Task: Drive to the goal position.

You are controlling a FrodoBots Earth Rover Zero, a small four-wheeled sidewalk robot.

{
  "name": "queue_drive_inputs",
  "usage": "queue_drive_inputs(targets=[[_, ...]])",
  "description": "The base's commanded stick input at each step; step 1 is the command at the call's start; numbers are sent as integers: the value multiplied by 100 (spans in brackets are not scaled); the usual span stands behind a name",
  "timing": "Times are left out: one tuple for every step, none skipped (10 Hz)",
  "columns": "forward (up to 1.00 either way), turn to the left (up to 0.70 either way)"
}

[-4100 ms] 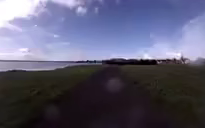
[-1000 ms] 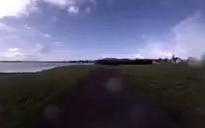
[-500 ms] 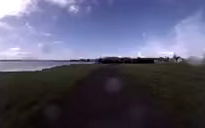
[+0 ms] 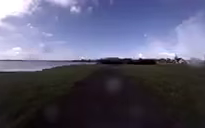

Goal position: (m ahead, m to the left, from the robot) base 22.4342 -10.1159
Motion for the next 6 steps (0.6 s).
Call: queue_drive_inputs(targets=[[70, 0], [70, -35], [70, -35], [70, -35], [70, 0], [70, 0]])
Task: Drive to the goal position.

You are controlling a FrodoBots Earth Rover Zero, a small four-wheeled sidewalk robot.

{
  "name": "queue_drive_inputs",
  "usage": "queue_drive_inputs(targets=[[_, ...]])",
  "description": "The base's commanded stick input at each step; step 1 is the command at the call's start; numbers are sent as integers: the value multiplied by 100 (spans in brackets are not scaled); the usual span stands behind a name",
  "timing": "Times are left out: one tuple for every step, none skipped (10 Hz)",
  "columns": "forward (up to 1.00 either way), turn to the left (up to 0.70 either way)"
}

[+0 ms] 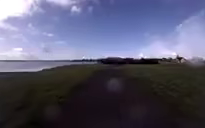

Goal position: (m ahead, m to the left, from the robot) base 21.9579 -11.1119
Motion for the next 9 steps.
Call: queue_drive_inputs(targets=[[70, 0], [70, 0], [70, 0], [70, 0], [70, 0], [70, 0], [70, 0], [70, 0], [70, 0]])
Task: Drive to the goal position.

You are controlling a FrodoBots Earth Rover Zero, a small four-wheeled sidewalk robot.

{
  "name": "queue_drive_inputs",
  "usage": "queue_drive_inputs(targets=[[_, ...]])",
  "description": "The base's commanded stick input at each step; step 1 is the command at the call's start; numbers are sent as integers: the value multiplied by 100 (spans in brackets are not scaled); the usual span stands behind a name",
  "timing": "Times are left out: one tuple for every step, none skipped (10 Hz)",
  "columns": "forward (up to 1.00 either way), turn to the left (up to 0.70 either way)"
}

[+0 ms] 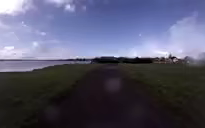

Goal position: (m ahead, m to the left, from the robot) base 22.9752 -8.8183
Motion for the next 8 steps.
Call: queue_drive_inputs(targets=[[70, 0], [70, 0], [70, 0], [70, 0], [70, 0], [70, 0], [70, 0], [70, 0]])
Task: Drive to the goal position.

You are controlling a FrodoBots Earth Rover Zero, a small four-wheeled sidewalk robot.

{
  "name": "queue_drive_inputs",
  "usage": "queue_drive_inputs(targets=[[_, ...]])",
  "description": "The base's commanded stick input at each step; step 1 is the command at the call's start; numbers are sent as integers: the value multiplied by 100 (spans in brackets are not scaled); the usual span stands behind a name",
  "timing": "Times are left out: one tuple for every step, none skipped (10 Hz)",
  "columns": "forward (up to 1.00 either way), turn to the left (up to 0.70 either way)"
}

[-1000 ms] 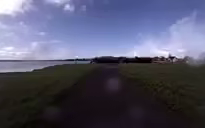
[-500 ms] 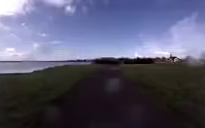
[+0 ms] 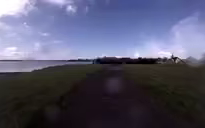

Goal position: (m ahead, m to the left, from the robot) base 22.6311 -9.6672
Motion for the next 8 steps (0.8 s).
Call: queue_drive_inputs(targets=[[70, 0], [70, 0], [70, 0], [70, 0], [70, 0], [70, 0], [70, -3], [70, -25]])
